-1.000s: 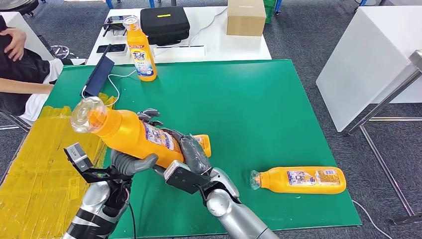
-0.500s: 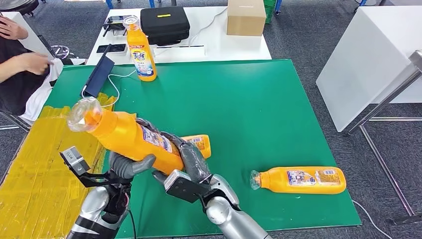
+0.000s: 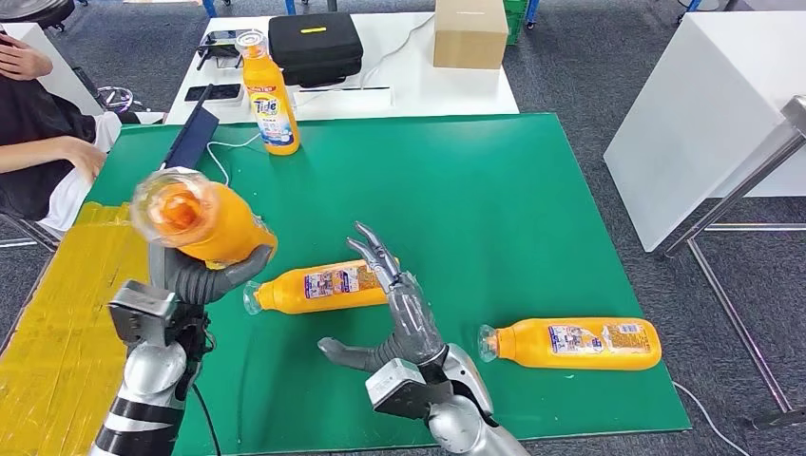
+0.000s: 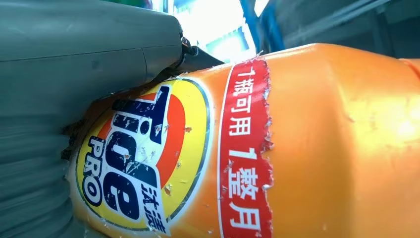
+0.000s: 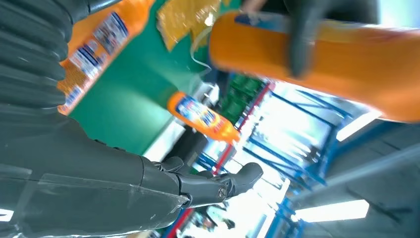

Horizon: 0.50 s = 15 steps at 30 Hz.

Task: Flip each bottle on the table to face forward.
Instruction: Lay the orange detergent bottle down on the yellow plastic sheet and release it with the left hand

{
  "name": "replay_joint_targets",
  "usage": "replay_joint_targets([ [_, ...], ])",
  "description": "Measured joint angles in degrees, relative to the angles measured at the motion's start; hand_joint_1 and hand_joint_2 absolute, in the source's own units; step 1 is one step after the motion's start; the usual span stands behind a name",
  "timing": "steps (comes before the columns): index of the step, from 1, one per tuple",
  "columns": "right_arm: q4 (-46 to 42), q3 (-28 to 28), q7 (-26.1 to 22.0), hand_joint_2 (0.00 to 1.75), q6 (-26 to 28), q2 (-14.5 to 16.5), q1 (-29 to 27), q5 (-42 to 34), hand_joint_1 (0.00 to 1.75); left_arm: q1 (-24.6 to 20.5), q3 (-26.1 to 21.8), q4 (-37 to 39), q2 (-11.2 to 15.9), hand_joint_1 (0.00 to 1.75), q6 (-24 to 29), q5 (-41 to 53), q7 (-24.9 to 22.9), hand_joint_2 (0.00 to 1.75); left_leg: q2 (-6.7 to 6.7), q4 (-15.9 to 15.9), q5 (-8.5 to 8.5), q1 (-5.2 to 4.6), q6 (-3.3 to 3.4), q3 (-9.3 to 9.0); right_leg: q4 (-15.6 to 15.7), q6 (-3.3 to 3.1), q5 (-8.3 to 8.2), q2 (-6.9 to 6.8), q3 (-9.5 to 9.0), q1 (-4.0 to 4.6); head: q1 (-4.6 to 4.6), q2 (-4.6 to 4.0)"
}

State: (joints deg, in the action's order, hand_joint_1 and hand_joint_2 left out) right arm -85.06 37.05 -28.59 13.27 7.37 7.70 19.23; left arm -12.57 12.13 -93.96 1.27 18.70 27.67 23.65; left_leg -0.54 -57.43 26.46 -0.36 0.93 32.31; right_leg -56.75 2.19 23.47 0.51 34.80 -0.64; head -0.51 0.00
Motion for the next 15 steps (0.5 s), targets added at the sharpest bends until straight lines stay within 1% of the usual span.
replay_joint_targets([
  [2, -2.48, -0.97, -0.5, 1.75, 0.2, -0.69, -0.76, -0.63, 0.0, -1.09, -0.43, 0.29, 1.62, 1.75, 3.93, 9.98, -3.17, 1.75, 0.0, 0.0, 0.0, 0.0, 0.0, 0.0, 0.0, 0.0, 0.0, 0.01, 0.0, 0.0, 0.01, 0.0],
  [3, -3.67, -1.5, -0.57, 1.75, 0.26, -1.02, -1.08, -0.85, 0.0, -1.7, -0.67, 0.57, 2.4, 1.75, 4.93, 13.85, -4.61, 1.75, 0.02, 0.0, 0.0, 0.0, 0.0, 0.0, 0.0, 0.0, 0.0, 0.01, 0.01, 0.0, 0.01, 0.0],
  [5, -5.7, -2.51, -0.56, 1.75, 0.53, -1.57, -1.61, -1.12, 0.0, -3.17, -1.02, 1.48, 4.1, 1.75, 5.29, 21.2, -7.95, 1.75, 0.03, 0.0, 0.0, 0.01, 0.0, 0.0, 0.0, 0.0, 0.0, 0.02, 0.02, 0.01, 0.01, 0.0],
  [7, -7.51, -3.55, -0.55, 1.75, 1.13, -2.01, -2.06, -1.45, 0.0, -5.03, -1.02, 3.17, 6.23, 1.75, 3.81, 30.68, -12.66, 1.75, 0.02, 0.0, -0.01, 0.01, -0.01, -0.01, 0.0, 0.0, 0.0, 0.02, 0.02, 0.01, -0.01, 0.01],
  [10, -10.45, -5.55, -0.68, 1.75, 2.28, -2.67, -3.07, -1.93, 0.0, -8.08, -0.49, 7.82, 10.07, 1.75, -1.21, 43.11, -18.7, 1.75, 0.08, 0.0, -0.01, 0.02, -0.02, -0.03, 0.0, -0.02, -0.01, 0.08, 0.03, 0.02, 0.01, 0.0],
  [12, -12.36, -7.03, -0.83, 1.75, 2.79, -3.12, -3.76, -2.15, 0.0, -10.33, 0.22, 12.31, 12.15, 1.75, -4.38, 47.08, -20.77, 1.75, 0.1, 0.0, -0.02, 0.02, -0.04, -0.04, 0.0, -0.08, -0.05, 0.12, 0.04, 0.02, 0.0, 0.01],
  [15, -14.7, -8.65, -1.06, 1.75, 3.0, -3.54, -4.54, -2.11, 0.0, -12.98, 1.46, 18.5, 13.77, 1.75, -6.6, 48.73, -22.14, 1.75, 0.11, 0.0, -0.04, 0.02, -0.06, -0.03, -0.02, -0.17, -0.11, 0.12, 0.04, 0.02, 0.0, 0.0],
])
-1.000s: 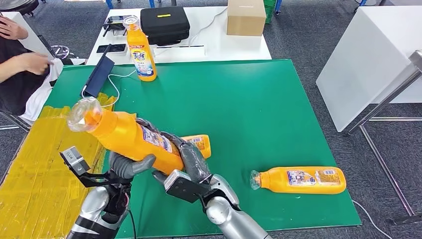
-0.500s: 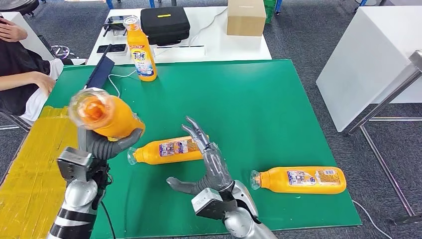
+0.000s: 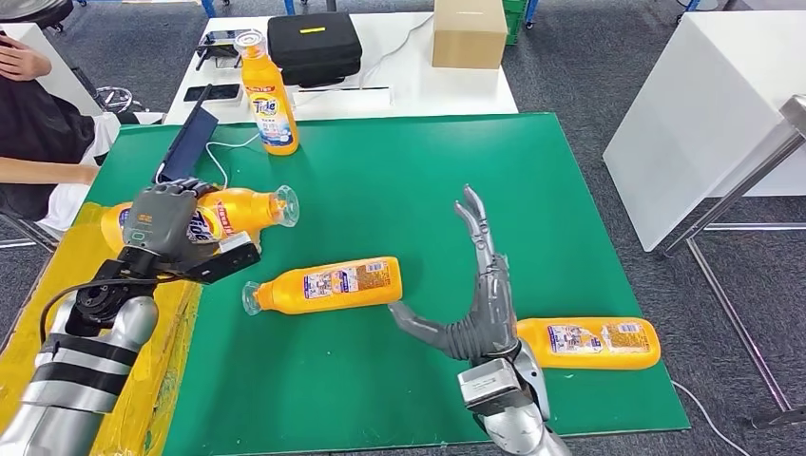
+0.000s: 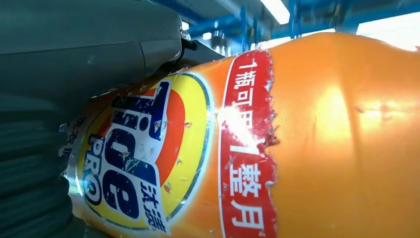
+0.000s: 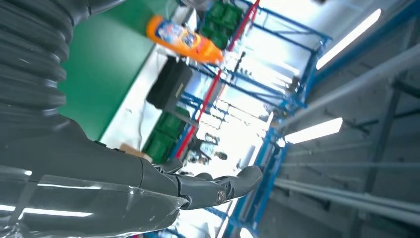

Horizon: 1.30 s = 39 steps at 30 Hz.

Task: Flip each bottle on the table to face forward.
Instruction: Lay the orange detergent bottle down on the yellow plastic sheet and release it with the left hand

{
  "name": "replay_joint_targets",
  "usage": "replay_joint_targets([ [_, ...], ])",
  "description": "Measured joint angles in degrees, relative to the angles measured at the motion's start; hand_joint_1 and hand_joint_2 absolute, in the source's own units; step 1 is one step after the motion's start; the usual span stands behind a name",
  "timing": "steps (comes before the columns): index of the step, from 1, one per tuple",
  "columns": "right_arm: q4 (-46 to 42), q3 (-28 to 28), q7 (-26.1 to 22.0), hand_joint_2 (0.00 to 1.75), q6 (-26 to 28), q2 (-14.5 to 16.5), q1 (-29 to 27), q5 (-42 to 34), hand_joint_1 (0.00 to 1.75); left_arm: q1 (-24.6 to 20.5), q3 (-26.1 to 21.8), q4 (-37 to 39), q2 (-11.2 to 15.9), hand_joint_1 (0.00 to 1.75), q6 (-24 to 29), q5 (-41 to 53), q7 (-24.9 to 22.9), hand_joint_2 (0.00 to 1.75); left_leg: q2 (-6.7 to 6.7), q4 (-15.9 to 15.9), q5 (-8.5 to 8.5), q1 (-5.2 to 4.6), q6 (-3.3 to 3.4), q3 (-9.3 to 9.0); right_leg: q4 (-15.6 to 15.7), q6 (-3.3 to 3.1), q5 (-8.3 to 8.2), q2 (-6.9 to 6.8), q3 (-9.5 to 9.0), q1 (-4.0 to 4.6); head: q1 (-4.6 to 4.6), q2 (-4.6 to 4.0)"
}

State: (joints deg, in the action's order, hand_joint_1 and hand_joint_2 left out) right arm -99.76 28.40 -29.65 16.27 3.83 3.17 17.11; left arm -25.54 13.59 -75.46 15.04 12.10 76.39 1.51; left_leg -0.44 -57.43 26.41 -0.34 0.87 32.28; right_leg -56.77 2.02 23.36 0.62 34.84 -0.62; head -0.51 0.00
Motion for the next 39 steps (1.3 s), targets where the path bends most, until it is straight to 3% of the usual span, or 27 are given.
replay_joint_targets([
  [7, -2.61, -1.47, -0.16, 1.75, 0.44, -0.5, -1.07, 0.55, 0.0, -2.66, 1.73, 7.59, 1.05, 1.75, -1.65, 0.43, -1.34, 1.75, 0.0, 0.0, 0.0, -0.01, 0.0, 0.04, 0.0, 0.0, 0.01, 0.01, 0.02, -0.01, 0.0, 0.0],
  [14, -3.29, -1.78, 0.3, 1.75, 1.57, -0.57, -1.23, 2.39, 0.0, -7.75, 2.99, 18.88, 0.95, 1.75, -3.92, 3.98, -9.01, 1.75, 0.02, 0.0, -0.01, 0.0, -0.01, 0.02, 0.0, -0.01, -0.01, 0.01, 0.02, 0.0, 0.01, 0.01],
  [22, -3.3, -1.78, 0.7, 1.75, 1.81, -0.55, -1.17, 2.8, 0.0, -11.7, 3.04, 28.97, 0.37, 1.75, -4.01, 2.96, -8.98, 1.75, 0.04, 0.0, -0.03, 0.03, -0.03, 0.03, -0.03, -0.01, -0.01, 0.01, 0.03, 0.01, -0.01, 0.01],
  [23, -3.3, -1.78, 0.71, 1.75, 1.81, -0.55, -1.17, 2.8, 0.0, -11.92, 3.03, 29.54, 0.3, 1.65, -4.02, 2.88, -8.98, 1.75, 0.04, 0.0, -0.02, 0.02, -0.03, 0.04, -0.03, -0.01, -0.01, 0.01, 0.03, 0.01, -0.01, 0.01],
  [26, -3.29, -1.78, 0.81, 1.75, 1.81, -0.55, -1.13, 2.8, 0.0, -12.65, 3.03, 31.22, 0.09, 0.5, -4.16, 2.91, -9.43, 1.75, 0.03, 0.0, -0.02, 0.02, -0.03, 0.05, -0.03, -0.01, -0.01, 0.01, 0.03, 0.01, -0.01, 0.0],
  [27, -3.28, -1.78, 0.92, 1.75, 1.81, -0.55, -1.07, 2.8, 0.0, -12.99, 3.04, 31.94, 0.0, 0.2, -4.21, 3.26, -10.04, 1.75, 0.03, 0.0, -0.02, 0.02, -0.03, 0.06, -0.03, -0.01, -0.01, 0.01, 0.03, 0.0, -0.01, 0.0],
  [32, -3.14, -1.78, 1.63, 1.75, 1.81, -0.5, -0.29, 2.94, 0.0, -15.46, 3.04, 36.88, -0.59, 0.01, -5.31, 4.76, -12.24, 1.75, 0.01, -0.01, -0.02, 0.01, -0.02, 0.05, -0.02, -0.01, -0.01, 0.01, 0.02, 0.0, -0.01, 0.01],
  [39, -2.59, -1.78, 2.03, 1.75, 1.81, -0.46, 0.61, 2.98, 0.0, -17.94, 2.91, 43.88, -1.4, 0.0, -8.87, 4.73, -11.05, 1.75, 0.03, -0.01, -0.03, 0.02, -0.03, 0.04, -0.03, -0.01, -0.01, 0.01, 0.02, 0.01, 0.0, 0.0],
])
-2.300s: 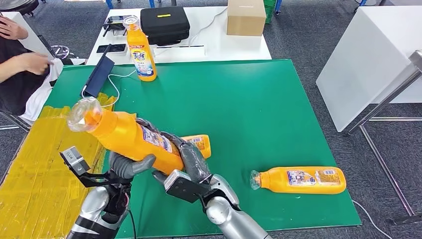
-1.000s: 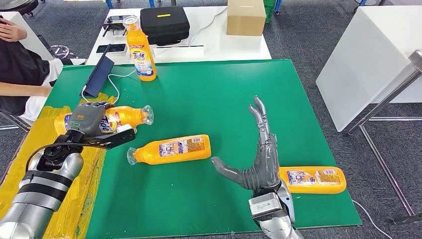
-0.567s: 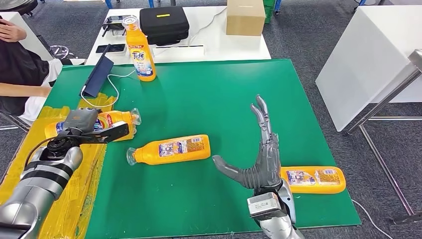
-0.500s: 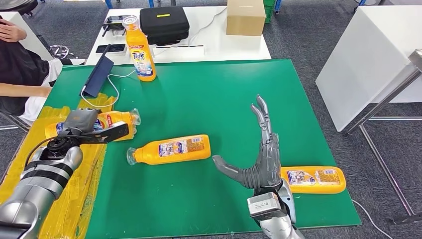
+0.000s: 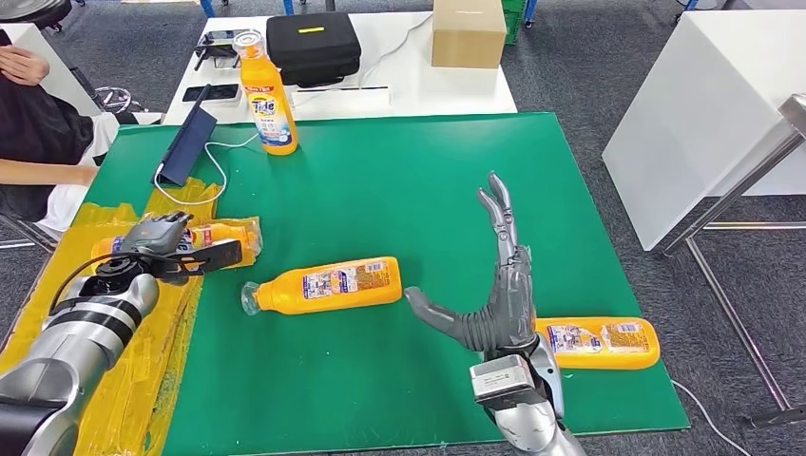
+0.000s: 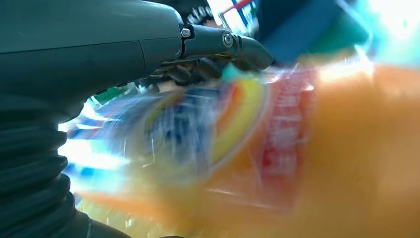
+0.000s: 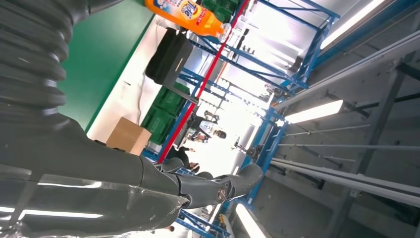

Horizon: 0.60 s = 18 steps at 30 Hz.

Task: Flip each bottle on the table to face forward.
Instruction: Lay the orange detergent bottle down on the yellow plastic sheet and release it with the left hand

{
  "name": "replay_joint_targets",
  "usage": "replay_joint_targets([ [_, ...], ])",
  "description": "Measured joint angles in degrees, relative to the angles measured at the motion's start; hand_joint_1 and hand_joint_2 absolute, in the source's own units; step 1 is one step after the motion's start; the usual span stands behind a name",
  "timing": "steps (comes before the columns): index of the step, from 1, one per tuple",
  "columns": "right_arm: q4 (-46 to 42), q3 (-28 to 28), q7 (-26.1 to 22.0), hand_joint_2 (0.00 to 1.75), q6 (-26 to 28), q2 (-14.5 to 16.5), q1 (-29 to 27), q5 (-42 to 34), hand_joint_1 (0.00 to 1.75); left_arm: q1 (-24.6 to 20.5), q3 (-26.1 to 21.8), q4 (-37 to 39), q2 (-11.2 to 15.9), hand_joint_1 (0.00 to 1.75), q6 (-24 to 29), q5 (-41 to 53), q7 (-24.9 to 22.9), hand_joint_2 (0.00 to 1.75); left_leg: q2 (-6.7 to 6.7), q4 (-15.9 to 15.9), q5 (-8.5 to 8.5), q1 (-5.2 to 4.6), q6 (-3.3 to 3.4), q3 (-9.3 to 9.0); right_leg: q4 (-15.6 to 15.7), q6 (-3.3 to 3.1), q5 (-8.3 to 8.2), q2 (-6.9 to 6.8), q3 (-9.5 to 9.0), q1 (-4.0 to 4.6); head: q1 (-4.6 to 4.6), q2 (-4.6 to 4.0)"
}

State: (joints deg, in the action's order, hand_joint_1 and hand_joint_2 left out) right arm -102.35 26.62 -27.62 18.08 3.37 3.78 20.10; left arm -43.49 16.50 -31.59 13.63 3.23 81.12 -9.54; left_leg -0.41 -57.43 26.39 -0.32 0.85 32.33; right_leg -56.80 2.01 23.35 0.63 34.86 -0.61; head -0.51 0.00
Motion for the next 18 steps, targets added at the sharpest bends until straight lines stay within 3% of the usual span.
replay_joint_targets([
  [14, 1.08, -0.01, 0.19, 1.75, -0.09, 0.3, 0.68, -0.16, 0.0, -0.27, -1.77, 4.05, -1.02, 0.0, -0.62, -3.31, 3.67, 1.75, -0.03, 0.0, 0.0, -0.01, 0.0, -0.01, 0.0, 0.0, 0.0, -0.01, -0.04, -0.01, 0.01, 0.01],
  [16, 1.22, -0.04, 0.2, 1.75, -0.09, 0.31, 0.79, -0.19, 0.0, 0.04, -2.45, 4.15, -1.13, 0.0, 1.47, -5.38, 5.57, 1.75, -0.04, 0.0, 0.0, -0.01, 0.0, -0.02, 0.0, 0.0, 0.0, -0.01, -0.04, -0.01, 0.01, 0.0],
  [18, 1.33, -0.13, 0.2, 1.75, -0.12, 0.31, 0.87, -0.18, 0.0, 1.36, -3.82, 3.08, -1.54, 0.0, 7.42, -9.32, 9.07, 1.75, -0.03, 0.0, 0.0, 0.0, 0.0, -0.03, 0.0, 0.0, 0.0, -0.01, -0.03, 0.0, 0.01, 0.0],
])
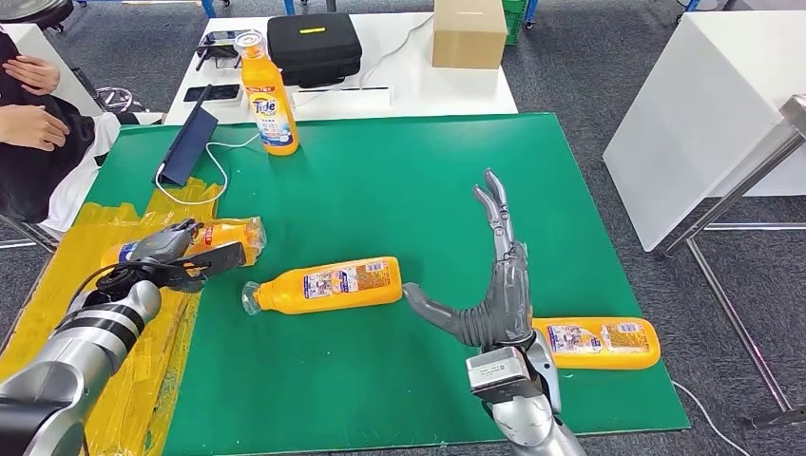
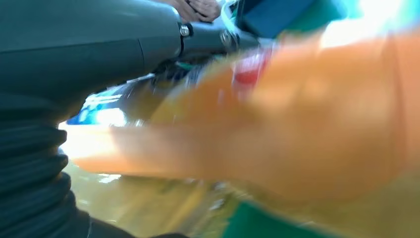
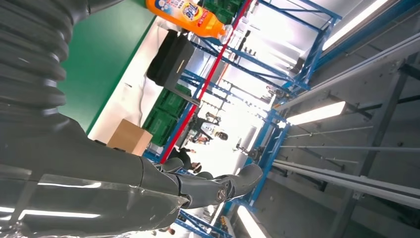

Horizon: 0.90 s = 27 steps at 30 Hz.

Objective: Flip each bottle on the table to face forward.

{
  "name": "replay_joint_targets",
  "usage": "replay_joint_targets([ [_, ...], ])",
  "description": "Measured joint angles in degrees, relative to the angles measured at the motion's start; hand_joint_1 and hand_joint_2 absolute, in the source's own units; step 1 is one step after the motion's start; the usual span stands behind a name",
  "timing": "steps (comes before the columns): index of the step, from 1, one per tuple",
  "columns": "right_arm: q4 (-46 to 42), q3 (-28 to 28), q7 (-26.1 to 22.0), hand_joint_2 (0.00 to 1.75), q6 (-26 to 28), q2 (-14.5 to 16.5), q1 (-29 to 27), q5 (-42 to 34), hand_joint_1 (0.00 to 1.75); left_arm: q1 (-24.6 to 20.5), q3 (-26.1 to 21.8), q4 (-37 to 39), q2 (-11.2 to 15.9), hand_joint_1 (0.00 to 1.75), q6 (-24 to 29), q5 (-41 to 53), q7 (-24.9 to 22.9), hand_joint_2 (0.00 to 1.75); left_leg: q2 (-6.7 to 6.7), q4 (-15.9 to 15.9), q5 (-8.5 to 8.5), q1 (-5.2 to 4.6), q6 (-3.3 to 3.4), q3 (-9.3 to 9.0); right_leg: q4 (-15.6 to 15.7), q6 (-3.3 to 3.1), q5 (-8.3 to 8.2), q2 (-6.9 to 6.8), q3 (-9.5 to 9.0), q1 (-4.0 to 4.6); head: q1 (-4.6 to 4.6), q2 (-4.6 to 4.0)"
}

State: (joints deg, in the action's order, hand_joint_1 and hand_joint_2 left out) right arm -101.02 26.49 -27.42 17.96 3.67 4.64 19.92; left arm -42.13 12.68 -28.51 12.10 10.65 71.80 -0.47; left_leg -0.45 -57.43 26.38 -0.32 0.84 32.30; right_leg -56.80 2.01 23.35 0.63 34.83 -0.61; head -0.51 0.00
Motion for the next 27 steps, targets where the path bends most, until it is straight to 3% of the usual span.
replay_joint_targets([
  [2, 0.04, -0.13, -0.02, 1.75, -0.07, 0.0, 0.01, 0.04, 0.0, 2.05, -1.94, -2.88, -0.67, 0.0, 7.27, -4.12, 3.45, 1.75, 0.0, 0.0, 0.0, 0.0, 0.0, 0.01, 0.0, 0.0, 0.0, 0.0, 0.0, 0.0, -0.01, 0.0],
  [6, 0.15, -0.21, -0.13, 1.75, -0.04, 0.0, -0.05, 0.27, 0.0, 6.19, -5.24, -10.38, -1.88, 0.0, 16.03, -10.14, 7.89, 1.75, 0.07, 0.0, 0.01, -0.01, 0.0, 0.02, 0.0, 0.0, 0.0, 0.05, 0.03, -0.01, -0.01, 0.0],
  [9, 0.24, -0.2, -0.29, 1.75, 0.72, 0.0, -0.26, 0.82, 0.0, 11.63, -8.51, -21.3, -3.85, 0.0, 25.65, -17.82, 15.28, 1.75, 0.12, 0.0, 0.02, -0.02, 0.01, 0.03, 0.01, 0.0, 0.01, 0.07, 0.05, -0.01, -0.01, 0.0],
  [11, 0.34, -0.18, -0.36, 1.75, 1.7, -0.03, -0.46, 1.05, 0.0, 15.58, -11.23, -30.83, -6.07, 0.0, 28.83, -22.45, 21.33, 1.75, 0.11, 0.0, 0.03, -0.03, 0.01, 0.05, 0.02, 0.0, 0.01, 0.07, 0.06, -0.02, -0.01, 0.0],
  [14, 0.67, -0.03, -0.38, 1.75, 2.86, -0.11, -0.59, 1.17, 0.0, 20.08, -15.94, -42.96, -10.51, 0.0, 29.6, -29.09, 31.05, 1.75, 0.13, 0.0, 0.06, -0.04, 0.02, 0.07, 0.04, 0.01, 0.01, 0.07, 0.06, -0.03, -0.01, 0.0],
  [17, 1.11, 0.26, -0.38, 1.75, 3.43, -0.28, -0.6, 1.56, 0.0, 23.05, -20.08, -51.46, -14.27, 0.0, 29.72, -32.49, 35.92, 1.75, 0.14, 0.0, 0.09, -0.04, 0.02, 0.05, 0.06, 0.01, 0.01, 0.07, 0.05, -0.03, 0.0, 0.0],
  [21, 1.68, 0.53, 1.25, 1.75, 3.73, -0.72, -0.52, 4.29, 0.0, 25.37, -22.51, -57.09, -16.41, 0.0, 29.59, -35.88, 36.44, 1.75, 0.07, 0.01, 0.07, -0.01, 0.0, 0.04, 0.06, 0.0, 0.01, 0.05, 0.03, 0.0, 0.01, 0.0],
  [27, 2.96, 1.16, 6.94, 1.75, 2.78, -3.38, -0.34, 11.86, 0.0, 28.72, -20.85, -60.87, -16.53, 0.0, 29.18, -46.04, 33.87, 1.75, 0.03, 0.02, 0.03, 0.05, -0.01, 0.03, 0.05, -0.01, 0.0, 0.04, 0.02, 0.04, -0.01, 0.01],
])
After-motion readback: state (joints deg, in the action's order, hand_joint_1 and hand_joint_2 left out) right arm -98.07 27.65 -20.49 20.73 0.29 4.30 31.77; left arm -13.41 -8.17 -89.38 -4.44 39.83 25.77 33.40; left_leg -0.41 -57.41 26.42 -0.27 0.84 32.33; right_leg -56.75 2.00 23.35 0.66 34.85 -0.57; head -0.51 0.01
